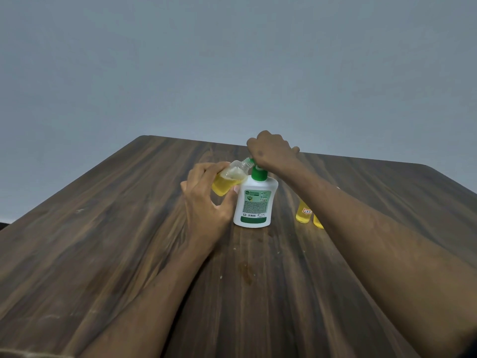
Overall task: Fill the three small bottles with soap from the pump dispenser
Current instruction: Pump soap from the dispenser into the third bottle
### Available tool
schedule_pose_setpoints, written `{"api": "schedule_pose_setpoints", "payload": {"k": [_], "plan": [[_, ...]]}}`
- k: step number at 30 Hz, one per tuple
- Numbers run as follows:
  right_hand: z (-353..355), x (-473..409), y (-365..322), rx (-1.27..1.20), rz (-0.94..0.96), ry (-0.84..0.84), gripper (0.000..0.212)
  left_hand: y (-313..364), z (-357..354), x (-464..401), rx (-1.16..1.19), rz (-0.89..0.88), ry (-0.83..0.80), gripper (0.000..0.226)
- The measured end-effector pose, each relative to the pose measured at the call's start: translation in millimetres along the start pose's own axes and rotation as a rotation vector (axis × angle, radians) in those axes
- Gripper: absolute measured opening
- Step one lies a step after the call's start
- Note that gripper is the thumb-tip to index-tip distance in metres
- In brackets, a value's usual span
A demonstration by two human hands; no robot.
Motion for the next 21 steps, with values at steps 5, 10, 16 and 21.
{"api": "schedule_pose_setpoints", "payload": {"k": [5, 10, 16, 21], "plan": [[4.7, -1.8, 0.5, -0.049, 0.009, 0.026, 0.02, 0.6, -0.6, 0.1, 0.003, 0.004, 0.004, 0.039], [5.0, 0.0, -4.8, 0.001, 0.037, 0.025, 0.02, 1.7, -0.3, 0.7, 0.002, -0.001, 0.01, 0.038], [2.1, 0.7, -0.6, -0.013, 0.012, -0.016, 0.021, 2.7, 0.5, 0.8, 0.014, -0.001, -0.002, 0.038], [1.5, 0.1, -1.8, -0.01, 0.012, -0.012, 0.021, 3.1, 1.1, 0.7, 0.008, -0.007, 0.006, 0.038]]}}
Point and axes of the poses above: each hand's wrist, its own x-axis away from the middle knuckle, its own z-axis out of the back of the hand, y = z × x, the point moved 4 cm from there along -x, towards the middle knuckle, and after that the axes turned 13 degrees about y, right-handed, at the moved point
